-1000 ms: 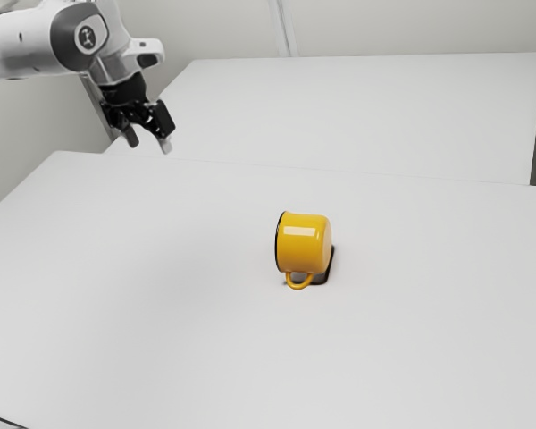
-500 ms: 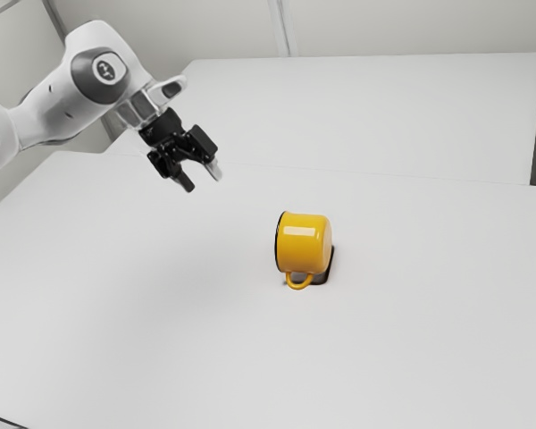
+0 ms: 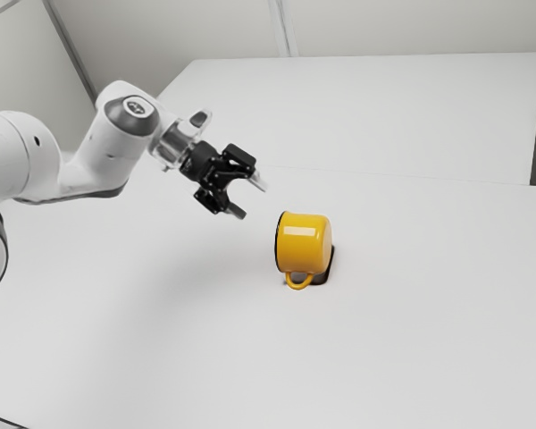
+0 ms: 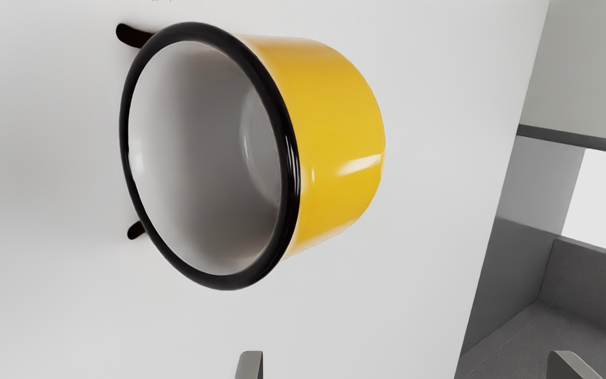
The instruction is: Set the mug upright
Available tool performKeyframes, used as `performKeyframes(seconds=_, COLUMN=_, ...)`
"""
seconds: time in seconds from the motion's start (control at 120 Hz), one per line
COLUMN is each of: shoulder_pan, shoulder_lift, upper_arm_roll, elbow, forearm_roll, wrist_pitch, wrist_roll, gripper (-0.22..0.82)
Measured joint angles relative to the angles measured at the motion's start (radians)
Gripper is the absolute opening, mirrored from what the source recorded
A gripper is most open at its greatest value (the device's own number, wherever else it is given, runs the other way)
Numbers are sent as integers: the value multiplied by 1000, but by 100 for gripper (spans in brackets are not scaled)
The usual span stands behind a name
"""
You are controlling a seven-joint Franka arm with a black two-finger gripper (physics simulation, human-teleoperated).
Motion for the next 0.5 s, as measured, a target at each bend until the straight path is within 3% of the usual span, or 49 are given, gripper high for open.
performKeyframes(seconds=0.5, shoulder_pan=-34, shoulder_lift=78, upper_arm_roll=0, elbow=-72, forearm_roll=-191, wrist_pitch=156, wrist_roll=27, gripper=59)
